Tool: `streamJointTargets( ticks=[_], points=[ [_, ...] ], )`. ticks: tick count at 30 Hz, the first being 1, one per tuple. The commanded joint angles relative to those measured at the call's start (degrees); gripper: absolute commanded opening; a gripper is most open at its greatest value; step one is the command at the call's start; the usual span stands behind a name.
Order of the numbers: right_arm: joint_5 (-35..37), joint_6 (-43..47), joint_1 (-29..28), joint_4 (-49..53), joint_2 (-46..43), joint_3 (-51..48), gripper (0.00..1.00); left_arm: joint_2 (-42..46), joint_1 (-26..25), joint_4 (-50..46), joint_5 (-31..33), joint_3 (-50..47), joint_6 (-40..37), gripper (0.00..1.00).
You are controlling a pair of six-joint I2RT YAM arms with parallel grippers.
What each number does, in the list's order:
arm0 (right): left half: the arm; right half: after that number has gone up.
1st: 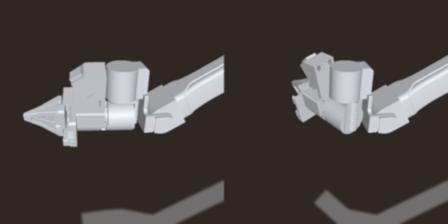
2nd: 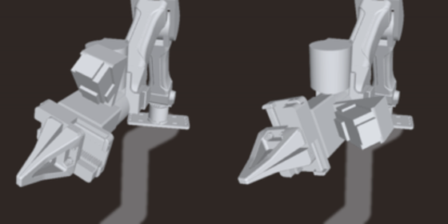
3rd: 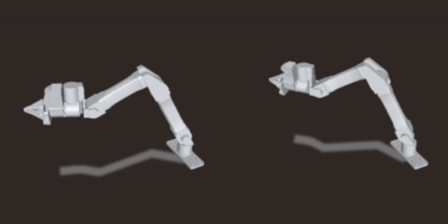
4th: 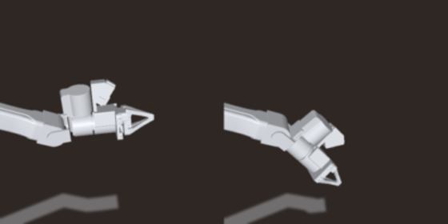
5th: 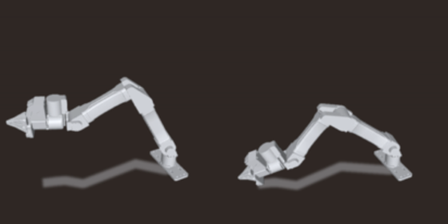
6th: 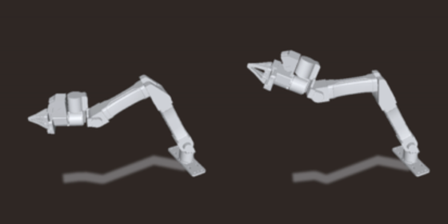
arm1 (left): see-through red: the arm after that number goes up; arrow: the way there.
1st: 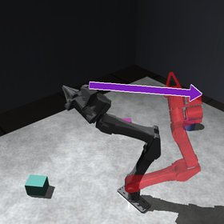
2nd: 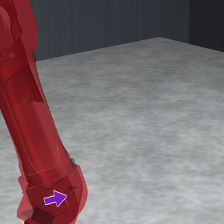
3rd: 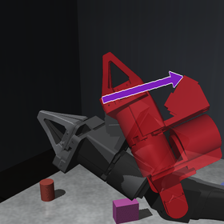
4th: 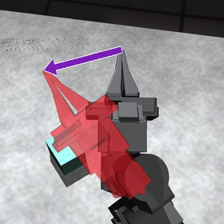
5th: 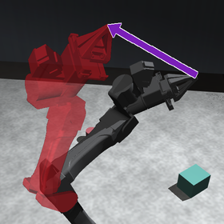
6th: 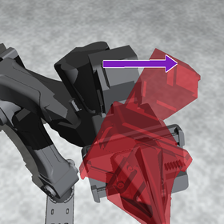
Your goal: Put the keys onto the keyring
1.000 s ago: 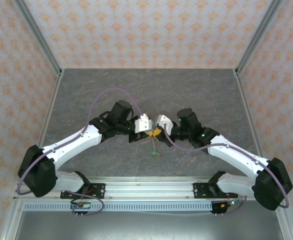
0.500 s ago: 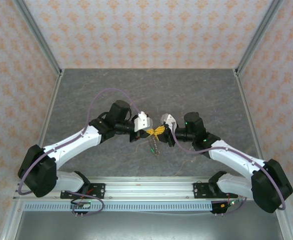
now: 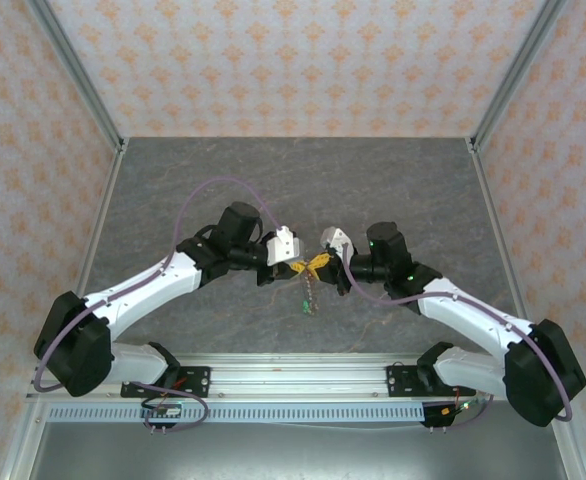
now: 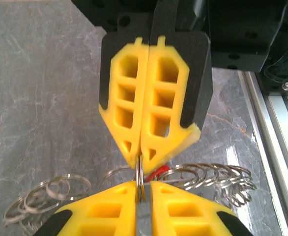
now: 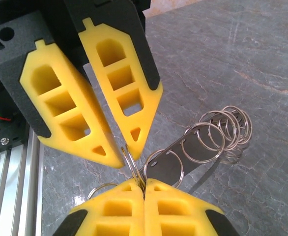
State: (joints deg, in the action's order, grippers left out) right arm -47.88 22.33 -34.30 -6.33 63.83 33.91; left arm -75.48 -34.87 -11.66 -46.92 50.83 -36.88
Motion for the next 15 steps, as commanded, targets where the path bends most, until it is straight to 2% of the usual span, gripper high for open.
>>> streamJointTargets(
  ticks=[1,15],
  points=[
    [0.8,2.7,0.2,3.0,-1.3,3.6,0.00,1.4,-0.3,-5.5,1.9,1.4,-2.9,0.15],
    [5.7,7.0,-2.9,12.0,0.7,9.0,0.00,-0.7,-1.2,-4.3,0.8,4.2,-2.7,0.19]
  ],
)
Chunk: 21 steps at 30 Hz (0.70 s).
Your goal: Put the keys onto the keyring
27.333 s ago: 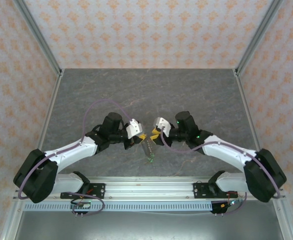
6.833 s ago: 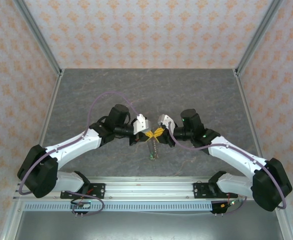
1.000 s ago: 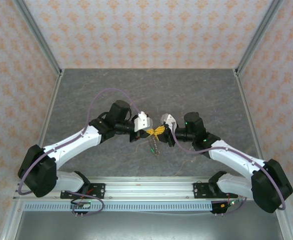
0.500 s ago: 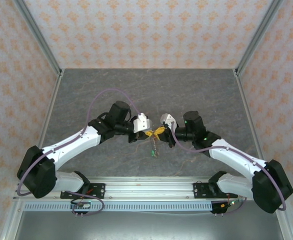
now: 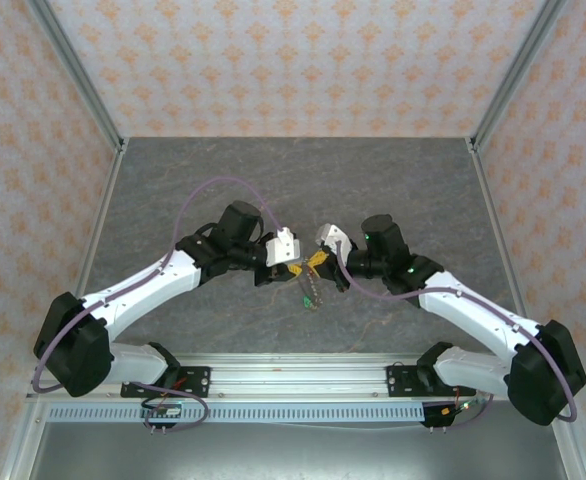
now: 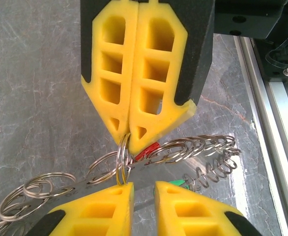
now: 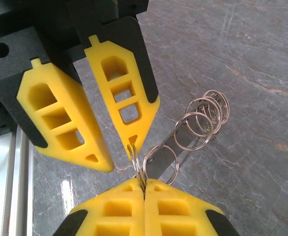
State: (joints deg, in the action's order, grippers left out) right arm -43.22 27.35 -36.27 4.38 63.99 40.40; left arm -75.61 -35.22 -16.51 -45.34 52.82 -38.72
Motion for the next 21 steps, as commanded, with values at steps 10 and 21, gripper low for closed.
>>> streamJointTargets(
  ticks=[10,21],
  points=[
    [1.9,2.0,-1.3,1.1,0.5,2.5,0.00,1.7,-0.9,2.6,3.3,-0.2,1.1,0.19],
    [1.5,1.4,-1.3,-0.3,0.3,1.5,0.00,5.0,-0.9,7.9,5.7,-3.6,5.0,0.24]
  ],
)
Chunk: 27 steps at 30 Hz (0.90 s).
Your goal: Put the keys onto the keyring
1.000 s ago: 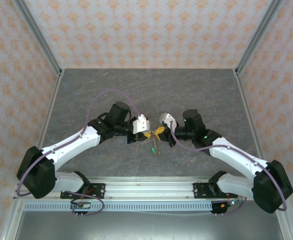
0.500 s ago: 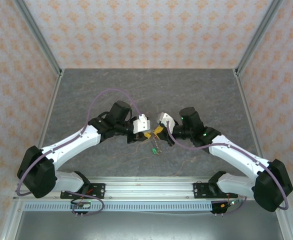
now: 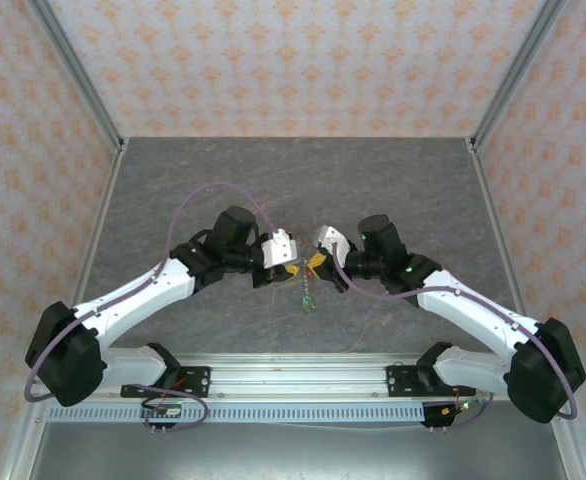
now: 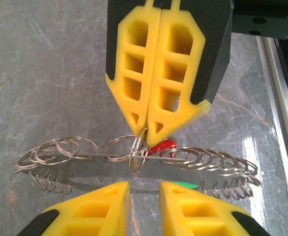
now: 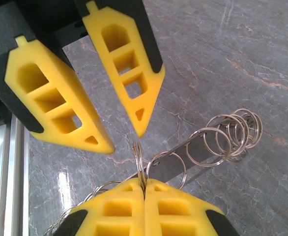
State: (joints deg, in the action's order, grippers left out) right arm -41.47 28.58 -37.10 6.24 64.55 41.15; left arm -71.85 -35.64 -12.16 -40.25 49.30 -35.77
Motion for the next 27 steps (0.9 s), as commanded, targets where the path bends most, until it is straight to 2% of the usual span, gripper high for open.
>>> streamJointTargets(
  ticks=[1,6,11,17,23,25,27],
  points=[
    [-0.4,0.1,-0.5,-2.4,-0.2,0.7,0.00,1.1,-0.5,3.7,-0.4,0.3,2.4,0.25],
    [-1.5,-0.8,-0.4,-4.9,-0.1,0.0,0.00,-1.1,-0.5,4.2,-4.2,1.7,2.1,0.24],
    [-1.8,-1.3,-0.4,-6.0,-0.1,-0.1,0.00,-2.2,-0.5,2.7,-4.0,2.4,1.1,0.24],
    [-2.3,-1.3,-0.4,-6.0,0.3,0.2,0.00,-2.8,-0.5,2.1,-4.6,3.5,0.7,0.18],
    [-2.3,-0.9,-0.4,-5.0,0.6,0.5,0.00,-2.9,-0.6,2.0,-4.8,4.1,0.5,0.18],
    [-2.4,-1.0,-0.4,-5.1,0.6,0.5,0.00,-3.2,-0.6,1.4,-4.6,4.5,0.3,0.14],
    [-2.5,-1.1,-0.5,-5.0,0.5,0.6,0.00,-3.7,-0.6,0.6,-4.3,4.8,0.1,0.06]
  ],
)
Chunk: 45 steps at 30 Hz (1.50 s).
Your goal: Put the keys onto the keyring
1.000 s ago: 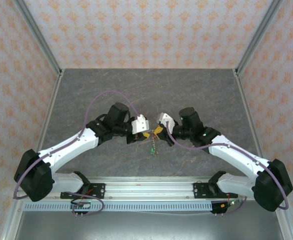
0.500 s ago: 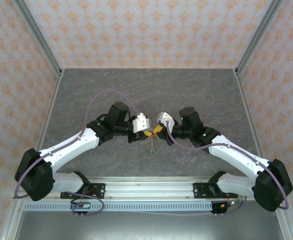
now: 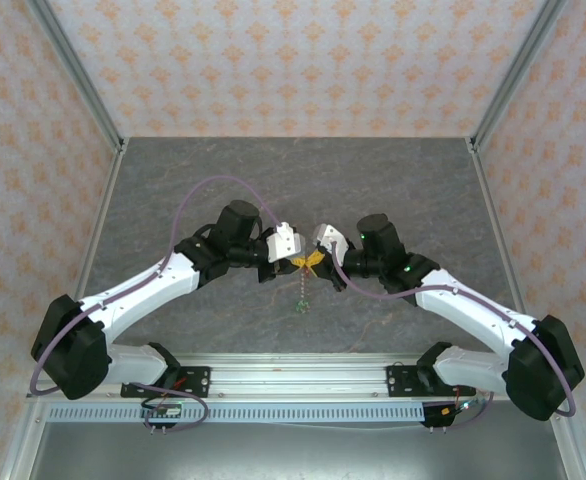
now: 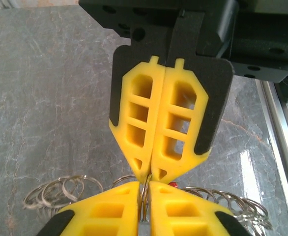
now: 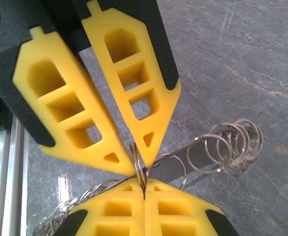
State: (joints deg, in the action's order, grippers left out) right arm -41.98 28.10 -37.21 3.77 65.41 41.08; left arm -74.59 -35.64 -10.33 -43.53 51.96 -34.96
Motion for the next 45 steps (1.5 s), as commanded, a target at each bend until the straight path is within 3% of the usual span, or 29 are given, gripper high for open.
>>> streamJointTargets(
  ticks=[1,13,18,25,31,35,38,45],
  points=[
    [-1.8,-0.6,-0.3,-2.6,-0.5,0.5,0.00,-1.1,-0.6,-1.4,-0.6,2.2,-0.5,0.02],
    [-1.8,-1.8,0.7,-3.8,-2.4,-2.0,0.00,-2.7,-0.1,-1.3,-2.9,1.6,0.1,0.00],
    [-1.7,-2.1,0.7,-4.6,-2.3,-2.1,0.00,-4.0,-0.1,-5.6,-2.5,3.0,-1.9,0.11],
    [-1.9,-2.4,0.7,-4.9,-1.9,-1.9,0.00,-4.5,-0.1,-7.3,-1.8,3.5,-2.7,0.13],
    [-2.5,-2.7,0.7,-5.1,-1.7,-1.5,0.00,-4.8,-0.1,-7.4,-2.2,4.2,-2.9,0.11],
    [-4.0,-3.8,0.7,-7.0,-1.8,-1.5,0.00,-5.7,-0.1,-8.1,-1.7,5.1,-3.3,0.01],
    [-4.0,-4.1,0.7,-7.6,-2.4,-1.7,0.00,-6.4,-0.1,-10.0,-1.6,6.0,-4.1,0.00],
    [-1.5,-4.6,1.5,-8.9,-3.3,-5.5,0.00,-3.2,1.6,0.5,-6.3,1.4,1.1,0.00]
  ],
)
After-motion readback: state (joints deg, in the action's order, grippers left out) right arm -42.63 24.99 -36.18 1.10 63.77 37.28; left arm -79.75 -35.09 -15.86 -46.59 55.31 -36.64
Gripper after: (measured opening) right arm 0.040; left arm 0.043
